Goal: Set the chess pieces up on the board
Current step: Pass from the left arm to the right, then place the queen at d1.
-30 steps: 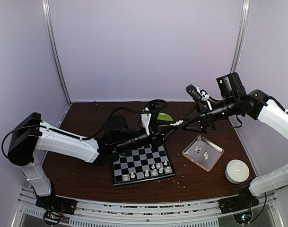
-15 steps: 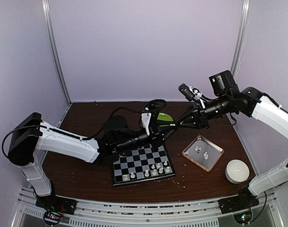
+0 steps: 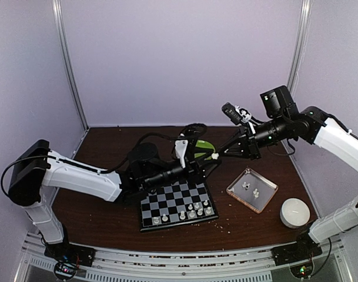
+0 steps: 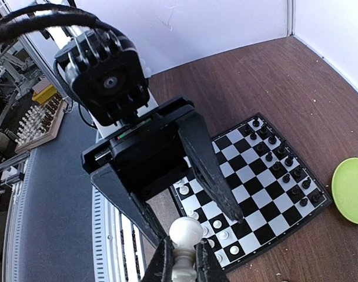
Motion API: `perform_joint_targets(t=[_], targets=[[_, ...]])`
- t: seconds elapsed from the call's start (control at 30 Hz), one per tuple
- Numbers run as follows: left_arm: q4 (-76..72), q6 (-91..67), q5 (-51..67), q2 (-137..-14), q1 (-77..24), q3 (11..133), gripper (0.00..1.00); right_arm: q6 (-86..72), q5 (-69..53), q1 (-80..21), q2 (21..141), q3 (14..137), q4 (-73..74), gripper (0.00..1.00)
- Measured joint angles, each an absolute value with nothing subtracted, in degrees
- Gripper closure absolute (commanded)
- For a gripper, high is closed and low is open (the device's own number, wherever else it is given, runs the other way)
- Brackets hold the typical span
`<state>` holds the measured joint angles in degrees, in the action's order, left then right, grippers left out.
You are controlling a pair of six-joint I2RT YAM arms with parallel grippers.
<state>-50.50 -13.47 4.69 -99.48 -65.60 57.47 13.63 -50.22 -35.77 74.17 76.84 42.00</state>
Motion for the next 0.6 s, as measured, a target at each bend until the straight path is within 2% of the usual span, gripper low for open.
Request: perform_joint_targets(t=[0.2,0.4,0.6], targets=[[-33.89,-8.64,1.61,-85.97,-63.59,54.28,0.42,17.78,-45.60,-35.79,74.19,81.84,46.44,1.00],[-13.41,-6.42,-4.67,-68.18,-52.12,57.71,0.37,21.67,-38.85,-38.59,76.20,86.41,51.13,1.00],[0.99,-4.49,-7.53,-66.67,-40.21,66.26,0.37,24.56,-32.05,-47.24,84.86,91.07,55.11,1.00]])
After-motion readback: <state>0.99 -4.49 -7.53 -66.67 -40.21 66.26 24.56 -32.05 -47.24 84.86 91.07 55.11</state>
